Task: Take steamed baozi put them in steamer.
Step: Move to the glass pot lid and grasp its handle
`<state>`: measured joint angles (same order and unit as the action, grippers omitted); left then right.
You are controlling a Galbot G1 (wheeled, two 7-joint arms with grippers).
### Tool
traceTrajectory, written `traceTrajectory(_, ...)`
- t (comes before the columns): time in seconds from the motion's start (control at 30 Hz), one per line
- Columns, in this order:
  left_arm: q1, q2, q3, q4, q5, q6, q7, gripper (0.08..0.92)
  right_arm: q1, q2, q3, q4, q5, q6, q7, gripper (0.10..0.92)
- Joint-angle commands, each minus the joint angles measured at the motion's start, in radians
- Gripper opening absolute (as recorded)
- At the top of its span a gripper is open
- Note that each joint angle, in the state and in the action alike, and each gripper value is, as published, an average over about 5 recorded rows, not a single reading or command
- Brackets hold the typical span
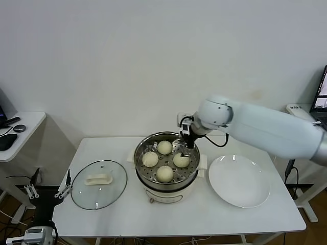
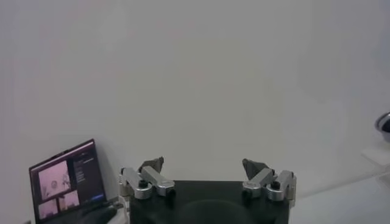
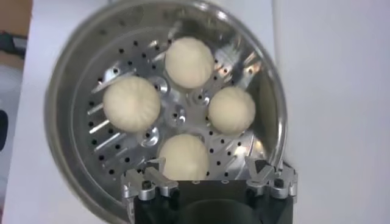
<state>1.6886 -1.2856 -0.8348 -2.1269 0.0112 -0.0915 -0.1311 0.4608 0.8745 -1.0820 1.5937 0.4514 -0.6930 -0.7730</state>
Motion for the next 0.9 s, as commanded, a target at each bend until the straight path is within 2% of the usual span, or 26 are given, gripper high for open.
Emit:
traceTrajectory(0.03,0.007,-0.001,0.001,-0.015,-0.004,-0.018,0.006,0.823,-0.368,-0.275,0.344,0.229,0.054,0.198,0.484,0.823)
traceTrajectory(0.13,0.011,-0.005,0.005,-0.018,-0.003,-0.027,0.01,0.823,-0.665,-0.324,0.576,0.259,-0.02,0.324,0.617,0.823)
traceTrajectory(0.33,0.018,-0.015,0.021,-0.023,-0.004,-0.045,0.019,0.823,-1.262,-0.276,1.081,0.279,-0.199,0.596,0.693,0.823)
traceTrajectory(0.5,0.029,-0.03,0.038,-0.031,-0.004,-0.074,0.022,0.823,-1.655,-0.077,1.454,0.271,-0.384,0.853,0.668,0.823)
traceTrajectory(0.7,0.062,-0.031,0.062,-0.013,0.024,-0.134,0.02,0.823,-1.864,0.255,1.764,0.32,-0.623,1.057,0.609,0.823)
traceTrajectory(0.8,0.074,-0.025,0.073,0.002,0.057,-0.145,0.01,0.823,-1.921,0.389,1.85,0.35,-0.644,1.092,0.571,0.823)
traceTrajectory(0.9,0.084,-0.014,0.087,0.017,0.121,-0.142,-0.011,0.823,-1.984,0.472,1.917,0.368,-0.59,1.075,0.549,0.823)
